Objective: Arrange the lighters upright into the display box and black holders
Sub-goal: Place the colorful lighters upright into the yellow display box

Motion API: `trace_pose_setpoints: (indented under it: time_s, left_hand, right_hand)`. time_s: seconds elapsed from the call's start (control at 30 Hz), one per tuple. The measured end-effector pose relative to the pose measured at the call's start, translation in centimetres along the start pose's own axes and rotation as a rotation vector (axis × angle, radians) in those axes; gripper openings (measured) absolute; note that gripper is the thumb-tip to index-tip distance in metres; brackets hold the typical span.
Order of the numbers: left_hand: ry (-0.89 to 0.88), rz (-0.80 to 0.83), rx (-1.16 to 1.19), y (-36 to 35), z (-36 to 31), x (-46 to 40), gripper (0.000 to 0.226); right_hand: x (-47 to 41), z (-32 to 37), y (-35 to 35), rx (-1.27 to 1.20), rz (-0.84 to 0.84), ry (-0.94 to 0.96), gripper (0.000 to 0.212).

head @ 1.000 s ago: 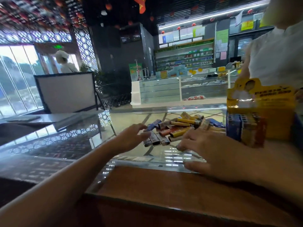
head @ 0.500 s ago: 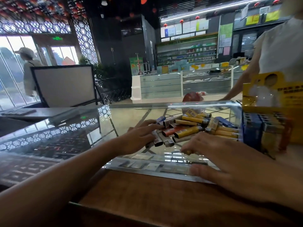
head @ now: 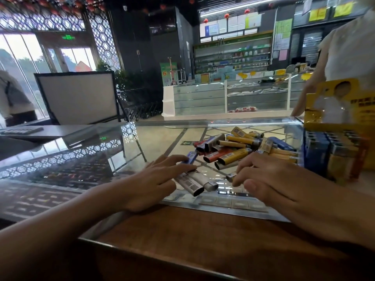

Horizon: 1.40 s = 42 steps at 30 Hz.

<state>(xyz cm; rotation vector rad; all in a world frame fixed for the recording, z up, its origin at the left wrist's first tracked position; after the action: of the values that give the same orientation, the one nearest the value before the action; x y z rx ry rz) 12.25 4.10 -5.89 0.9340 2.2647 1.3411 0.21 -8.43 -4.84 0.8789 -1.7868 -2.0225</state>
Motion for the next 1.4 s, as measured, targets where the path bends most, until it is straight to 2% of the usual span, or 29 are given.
trace_pose_setpoints:
  time_s: [0.03, 0.07, 0.13, 0.2, 0.27, 0.37, 0.47, 0.57, 0.73, 0.87, 0.97, 1.13, 1.27, 1.4]
  left_hand:
    - [-0.004, 0.024, 0.009, 0.0, -0.3, 0.5, 0.066]
    - [-0.01, 0.05, 0.015, 0.1, -0.6, 0.8, 0.069]
    - [-0.008, 0.11, 0.061, 0.5, -0.6, 1.4, 0.072]
    - [0.004, 0.118, 0.213, 1.3, -0.4, 1.8, 0.07]
    - [0.002, 0.066, 0.299, 2.1, 0.2, 2.3, 0.069]
    - [-0.039, 0.017, 0.234, 2.9, 0.9, 3.1, 0.076]
    - [-0.08, 0.043, 0.084, 2.5, 1.1, 3.9, 0.077]
    - [-0.135, 0.01, -0.023, 2.3, 0.3, 3.8, 0.069]
    - [-0.175, 0.06, -0.099, 1.8, -2.3, 1.5, 0.077]
    - [-0.159, 0.142, -0.066, 0.8, -3.8, -0.1, 0.068]
    - [-0.124, 0.136, -0.058, 0.2, -4.3, -0.6, 0.064]
    - [-0.076, 0.145, -0.188, -0.4, -5.4, -1.1, 0.067]
    - [-0.087, 0.121, -0.234, -1.1, -7.0, -1.4, 0.038]
    - [-0.079, 0.059, -0.309, -1.2, -7.6, -1.1, 0.038]
  right_hand:
    - [1.0, -2.1, 1.6, 0.016, 0.009, -0.035, 0.053]
    - [1.5, -4.7, 3.5, -0.007, -0.064, -0.096, 0.051]
    - [2.1, -6.4, 3.6, 0.027, -0.05, -0.127, 0.048]
    - [1.9, -5.3, 3.1, 0.009, -0.036, -0.081, 0.045]
    - [2.1, -5.2, 3.8, -0.009, -0.115, -0.04, 0.044]
    - [1.8, -5.2, 4.4, -0.001, -0.139, -0.02, 0.044]
    - [1.7, -4.6, 4.7, 0.103, -0.173, 0.011, 0.041]
    - [1.7, -4.8, 4.8, 0.144, -0.157, -0.015, 0.038]
    - [1.7, -5.2, 4.5, 0.173, -0.104, -0.024, 0.041]
    - [2.1, -5.5, 3.7, 0.235, -0.041, -0.018, 0.049]
    - [2.5, -6.1, 3.4, 0.293, 0.001, -0.053, 0.061]
    - [3.1, -6.4, 3.4, 0.347, -0.015, -0.135, 0.07]
    - [3.1, -6.0, 3.0, 0.349, 0.03, -0.138, 0.055]
    - [3.2, -5.9, 3.1, 0.298, 0.042, -0.118, 0.035]
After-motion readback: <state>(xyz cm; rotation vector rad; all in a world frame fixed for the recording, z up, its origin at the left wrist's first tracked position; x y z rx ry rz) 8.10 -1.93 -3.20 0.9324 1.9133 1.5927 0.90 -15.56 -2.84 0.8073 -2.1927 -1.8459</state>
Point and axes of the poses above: each hand's wrist, its own x-axis away from the middle knuckle, its own y-axis out of the back of the hand, z = x × y, the point moved 8 cm from there along -x, towards the middle knuckle, and after that the axes turned 14 degrees about x, right-handed, at the moved point
